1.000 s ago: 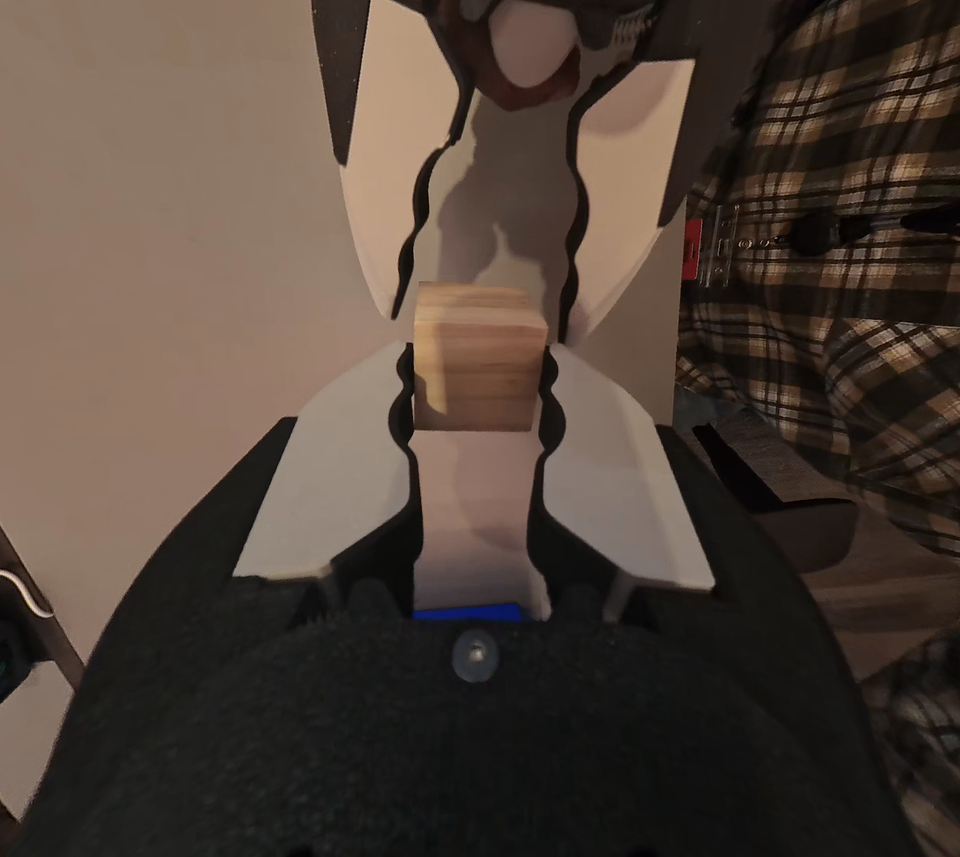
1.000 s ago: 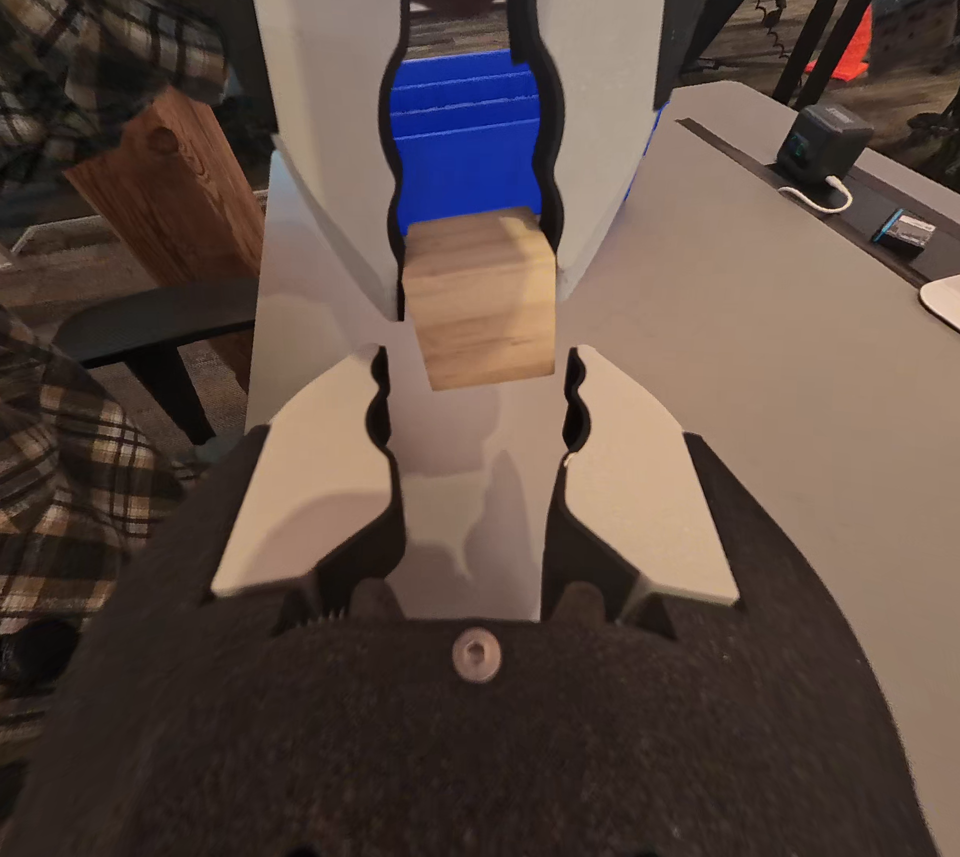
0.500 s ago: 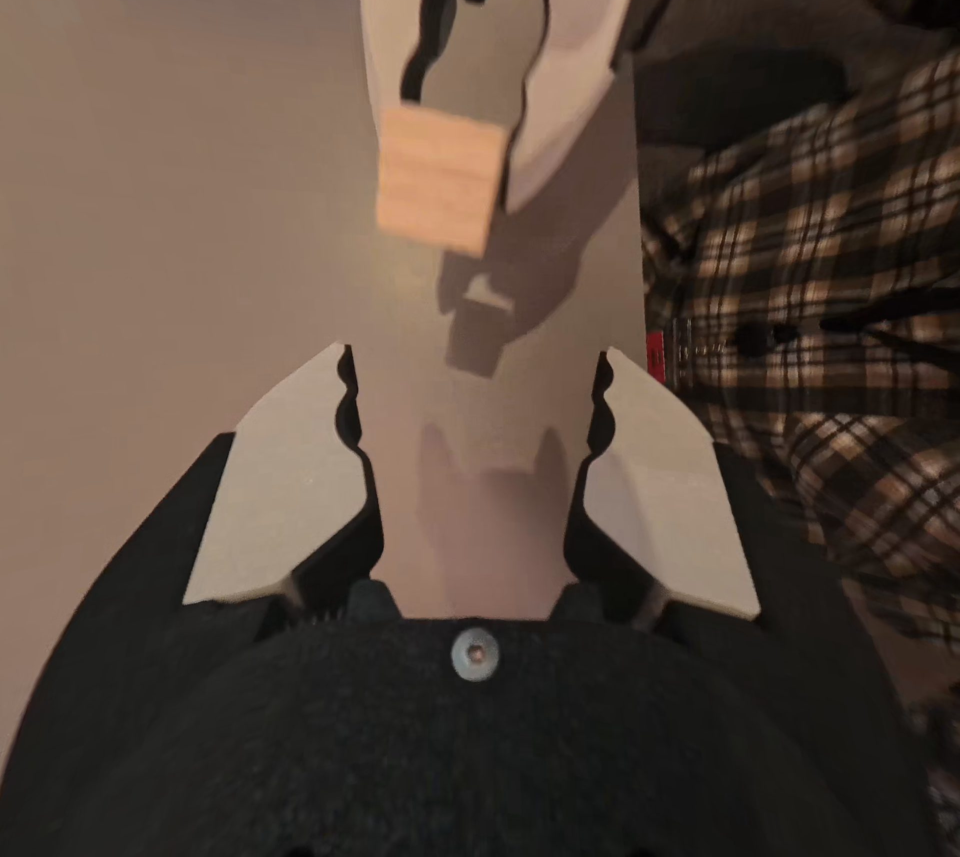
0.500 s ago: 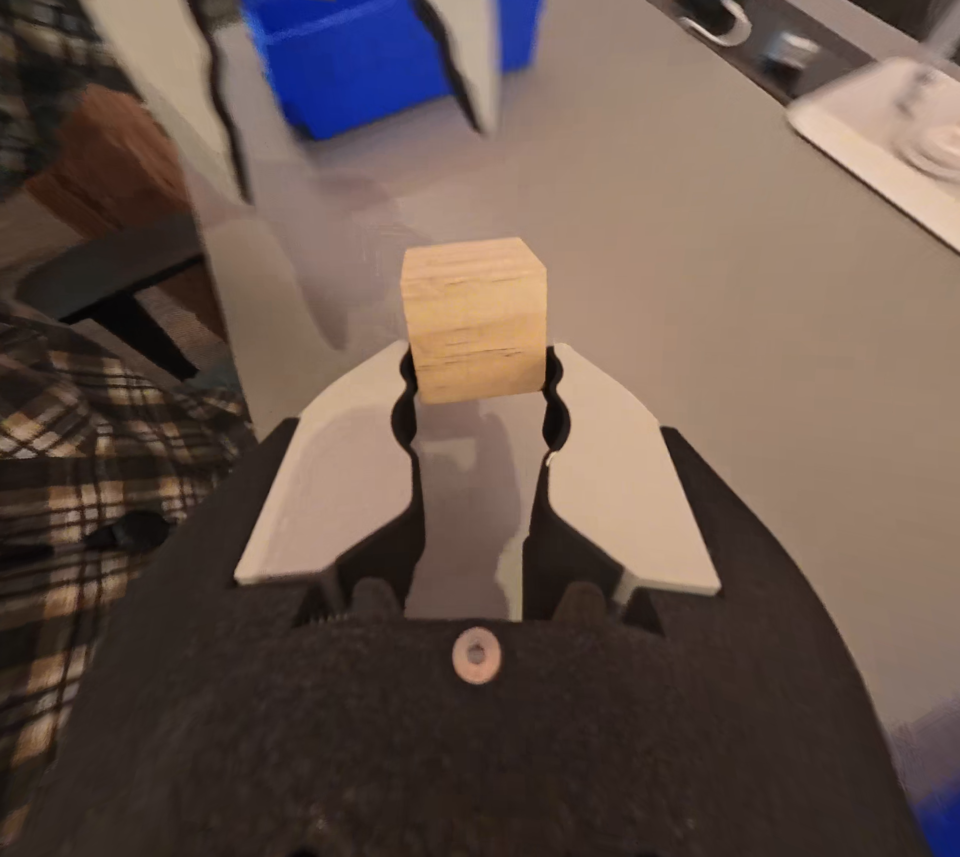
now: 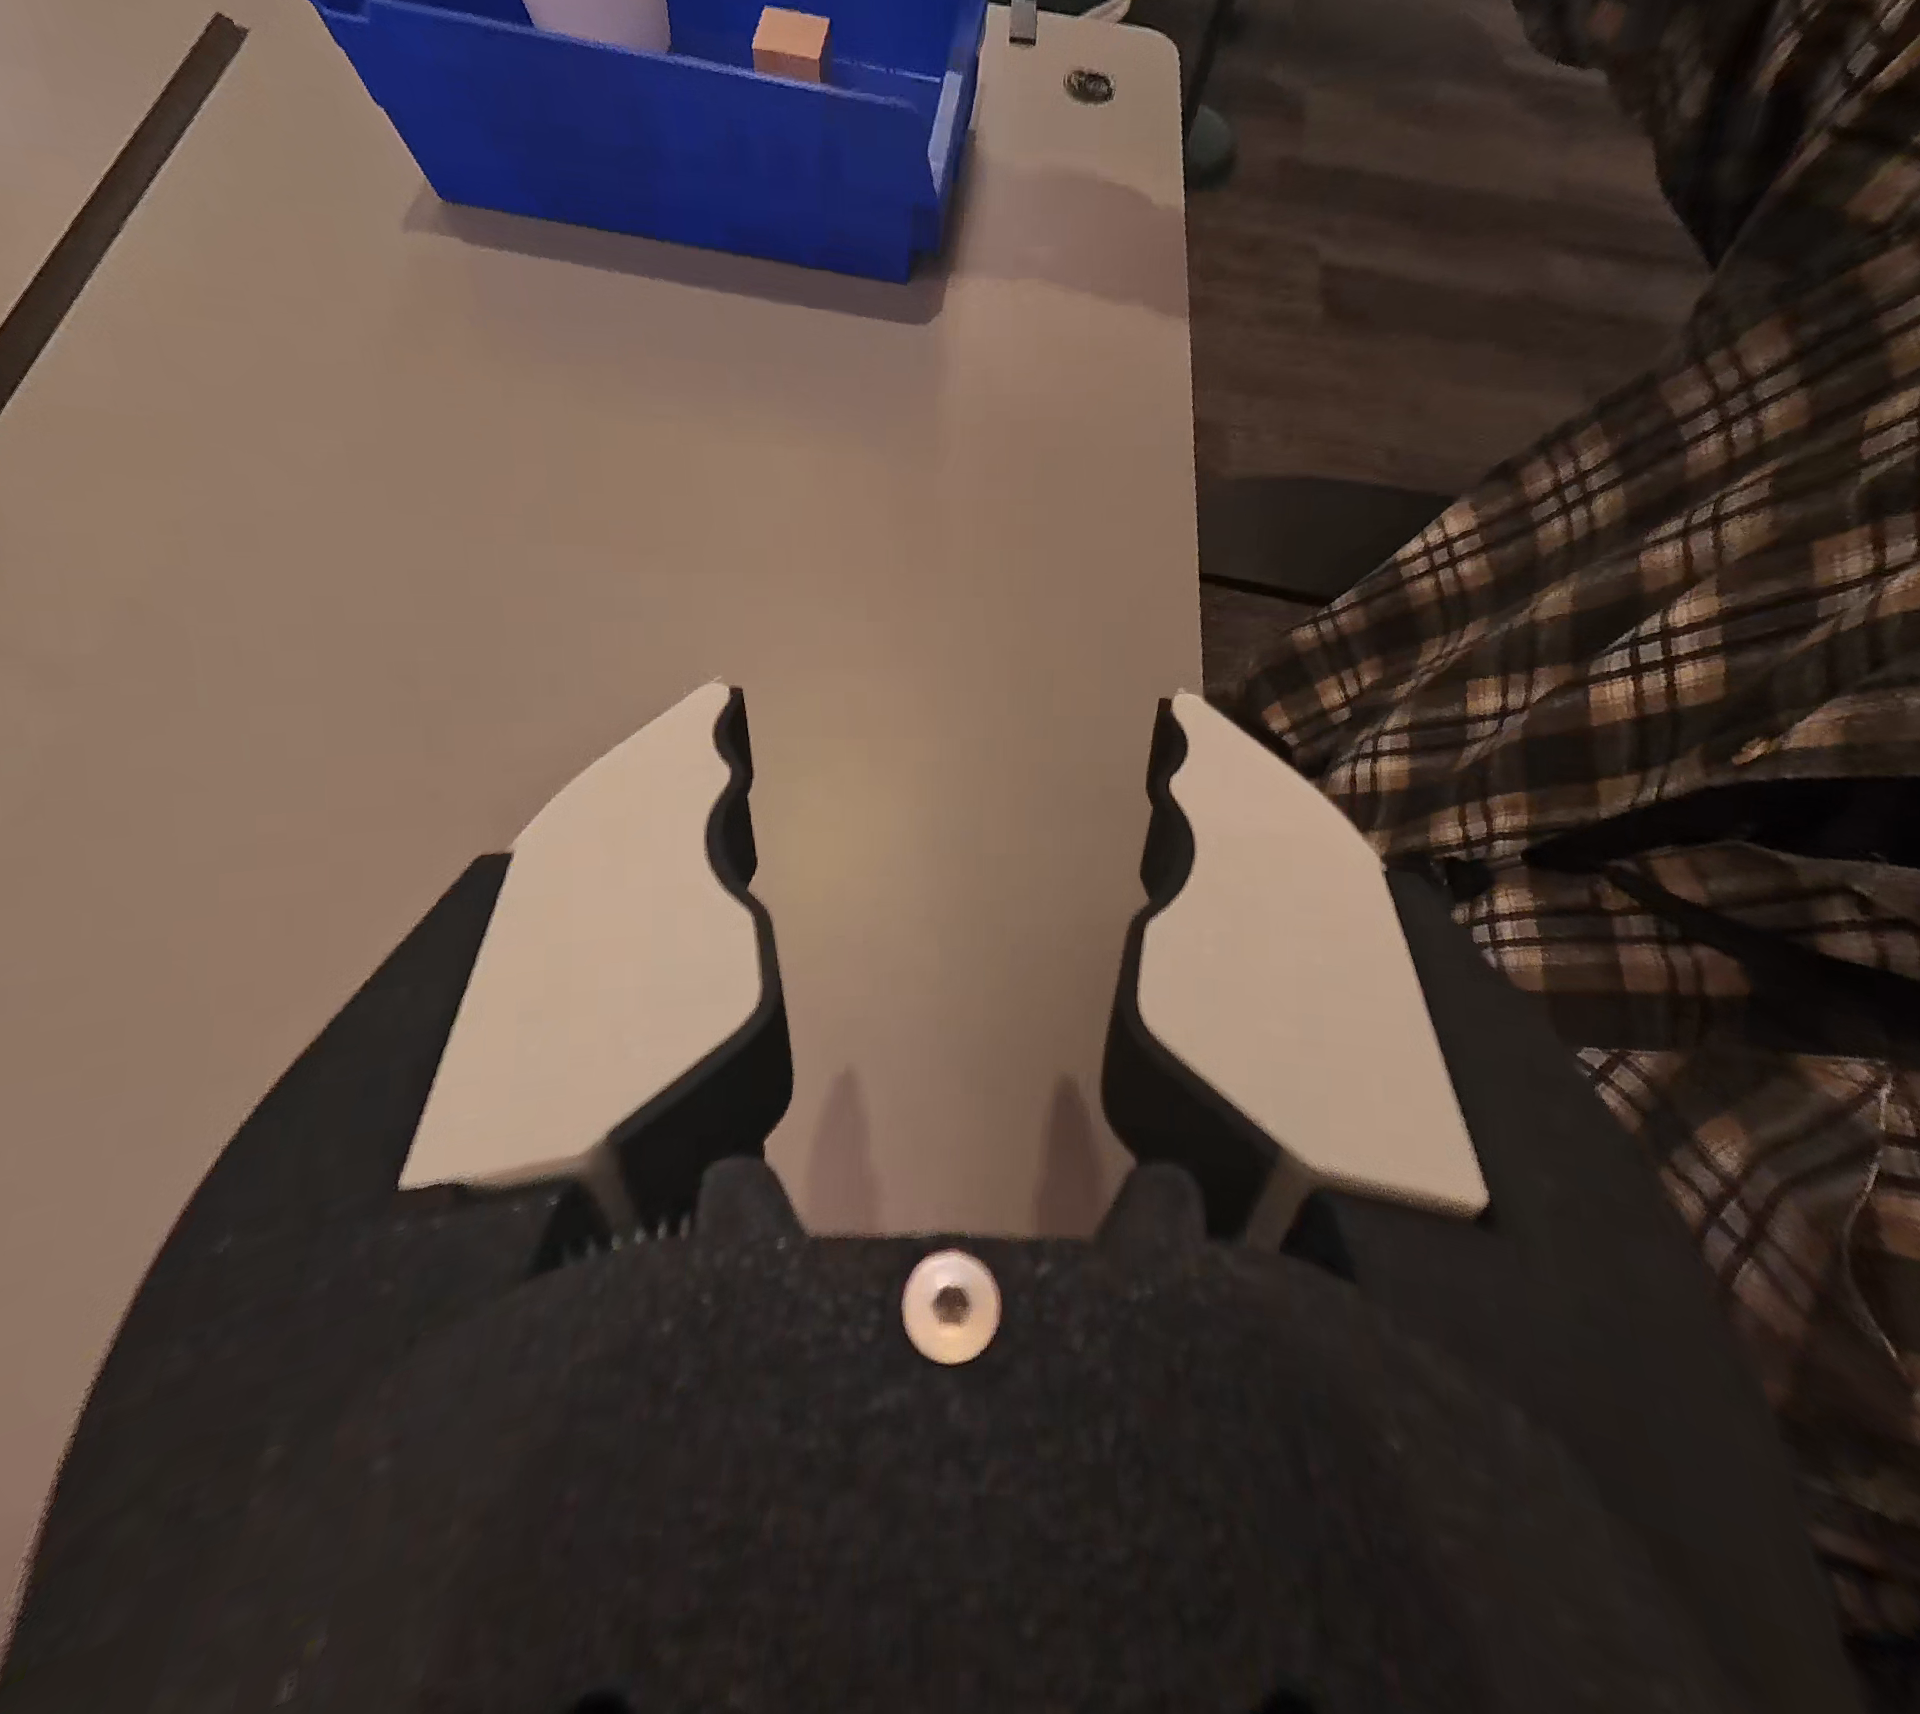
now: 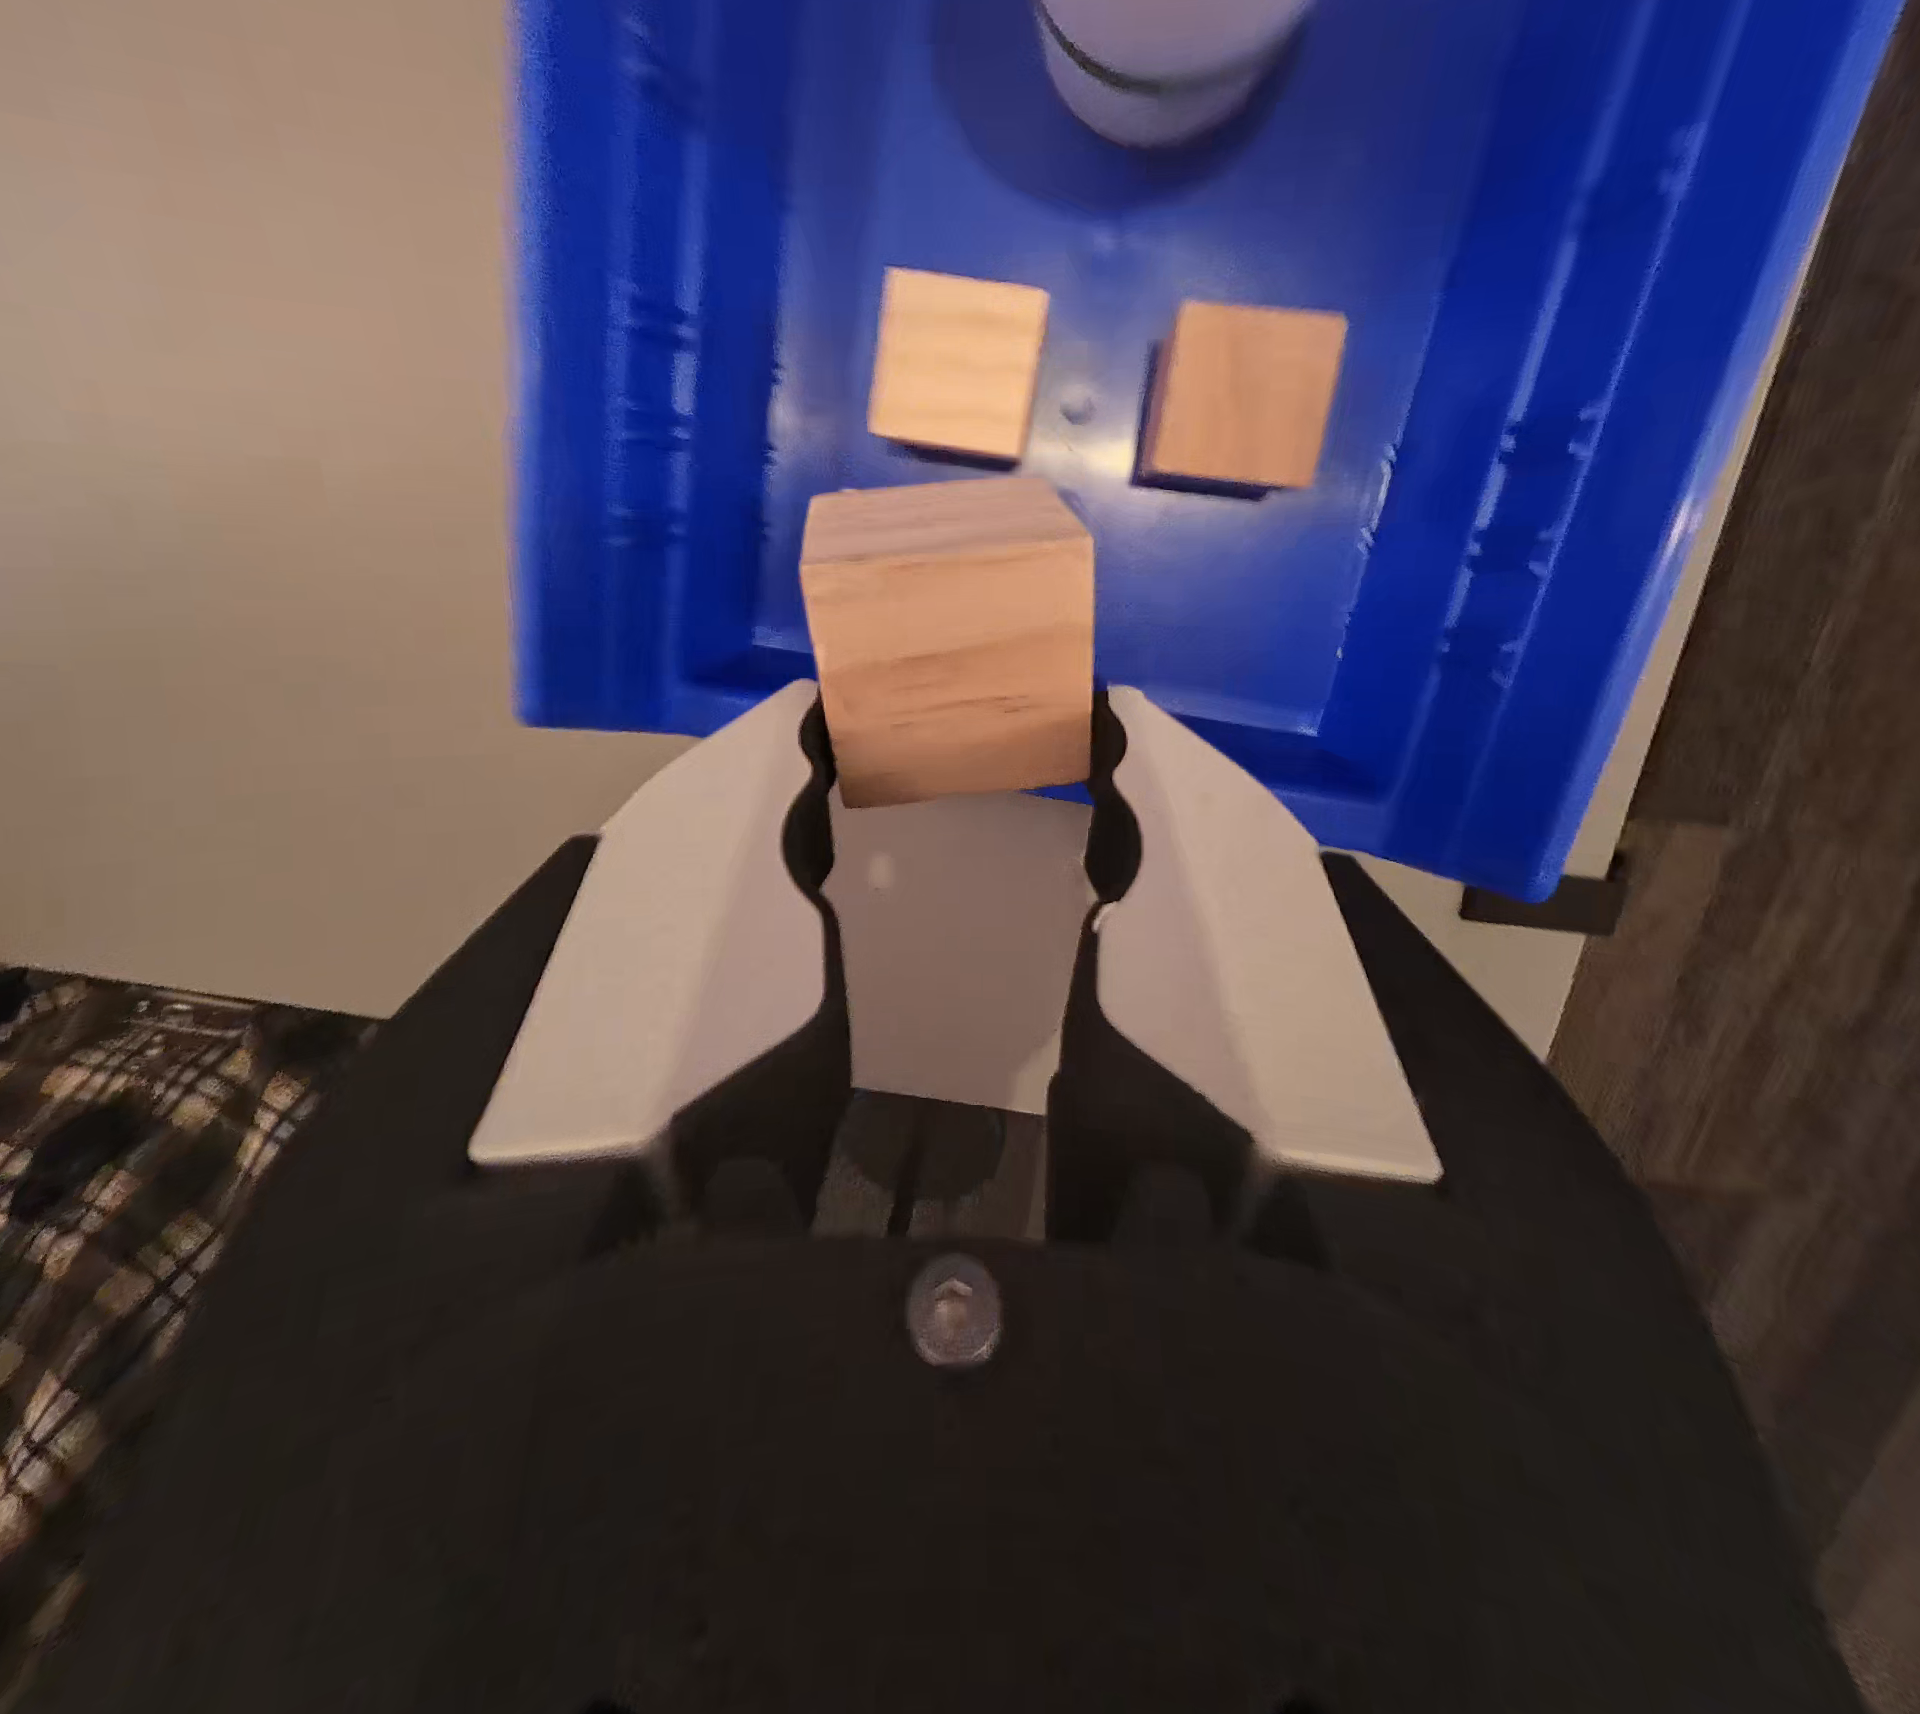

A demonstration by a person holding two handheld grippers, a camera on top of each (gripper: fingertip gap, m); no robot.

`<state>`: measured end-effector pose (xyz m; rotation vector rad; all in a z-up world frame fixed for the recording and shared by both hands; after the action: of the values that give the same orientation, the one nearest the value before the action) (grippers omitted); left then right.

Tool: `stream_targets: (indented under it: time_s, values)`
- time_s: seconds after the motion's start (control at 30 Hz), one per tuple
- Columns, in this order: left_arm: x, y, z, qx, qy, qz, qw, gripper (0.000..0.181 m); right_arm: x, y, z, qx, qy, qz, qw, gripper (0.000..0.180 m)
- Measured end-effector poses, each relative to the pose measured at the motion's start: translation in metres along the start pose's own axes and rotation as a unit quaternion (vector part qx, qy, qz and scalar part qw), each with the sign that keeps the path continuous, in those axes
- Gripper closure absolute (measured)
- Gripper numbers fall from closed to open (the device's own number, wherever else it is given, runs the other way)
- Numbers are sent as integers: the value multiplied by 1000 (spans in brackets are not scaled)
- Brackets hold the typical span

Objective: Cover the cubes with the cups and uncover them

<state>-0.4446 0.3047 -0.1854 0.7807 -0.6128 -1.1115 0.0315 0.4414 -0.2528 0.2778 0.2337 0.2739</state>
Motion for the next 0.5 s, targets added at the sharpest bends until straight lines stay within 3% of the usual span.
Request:
stream_targets:
  time_s: [0.2, 0.5]
  values:
    - [6, -6, 4, -25, 21, -3, 999, 106, 32, -10, -41, -69, -30, -49, 996, 134]
    - [2, -13, 15, -11, 34, 24, 999, 106, 49, -12, -68, -122, -58, -74, 988, 133]
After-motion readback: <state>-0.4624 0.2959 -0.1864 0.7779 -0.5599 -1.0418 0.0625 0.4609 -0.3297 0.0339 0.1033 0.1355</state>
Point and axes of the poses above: each gripper's, where its closed fingertips meet, z back along the fingers, y out of its top, x = y × z across the jaws, the point moved 7 cm from there along z, back along the fingers, and after that the axes turned 4 degrees about y, right-handed, at the moved point
